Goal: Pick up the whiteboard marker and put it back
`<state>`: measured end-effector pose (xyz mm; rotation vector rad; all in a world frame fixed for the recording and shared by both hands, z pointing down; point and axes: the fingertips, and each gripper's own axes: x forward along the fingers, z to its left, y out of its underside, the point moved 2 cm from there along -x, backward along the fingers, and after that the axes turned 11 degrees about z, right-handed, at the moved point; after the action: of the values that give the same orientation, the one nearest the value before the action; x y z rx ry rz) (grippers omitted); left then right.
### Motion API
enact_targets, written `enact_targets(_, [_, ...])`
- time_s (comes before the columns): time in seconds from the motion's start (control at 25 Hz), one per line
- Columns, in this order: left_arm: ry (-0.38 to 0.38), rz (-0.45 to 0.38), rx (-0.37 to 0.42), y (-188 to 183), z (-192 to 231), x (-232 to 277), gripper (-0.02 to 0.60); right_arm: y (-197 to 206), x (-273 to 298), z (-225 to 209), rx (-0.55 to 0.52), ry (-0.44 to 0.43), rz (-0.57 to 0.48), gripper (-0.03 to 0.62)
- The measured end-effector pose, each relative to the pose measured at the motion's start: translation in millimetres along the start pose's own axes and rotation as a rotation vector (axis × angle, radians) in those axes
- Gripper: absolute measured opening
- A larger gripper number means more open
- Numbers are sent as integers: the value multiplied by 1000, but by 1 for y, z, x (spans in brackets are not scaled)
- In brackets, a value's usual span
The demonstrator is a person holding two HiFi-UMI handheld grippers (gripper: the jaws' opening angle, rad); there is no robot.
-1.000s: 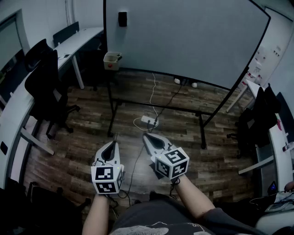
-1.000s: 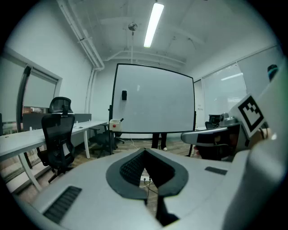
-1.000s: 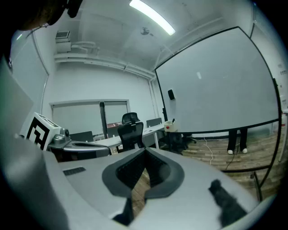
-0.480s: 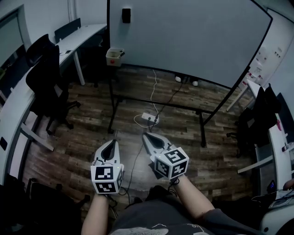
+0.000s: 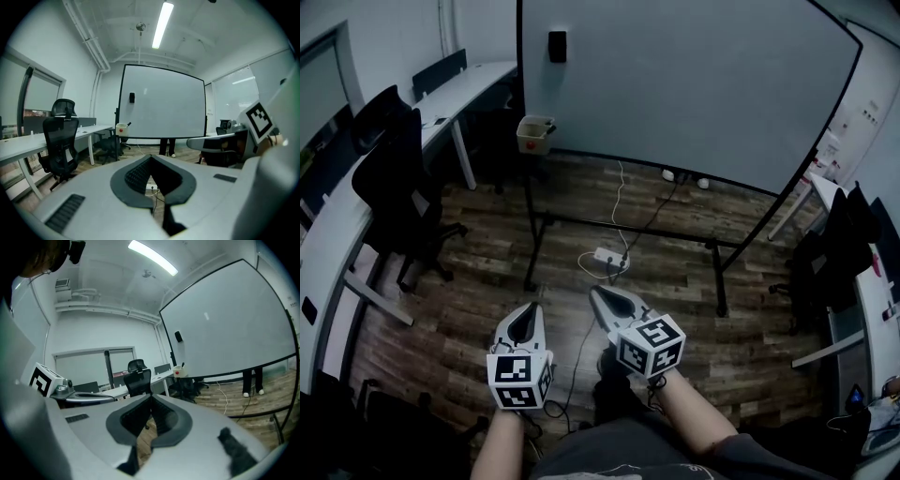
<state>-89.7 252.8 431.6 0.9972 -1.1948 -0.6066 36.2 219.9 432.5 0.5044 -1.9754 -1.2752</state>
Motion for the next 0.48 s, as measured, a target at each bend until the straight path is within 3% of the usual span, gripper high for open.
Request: enact_targets(0.48, [-54, 4, -21, -69, 30, 116, 12, -65, 83, -114, 37, -12, -6, 23])
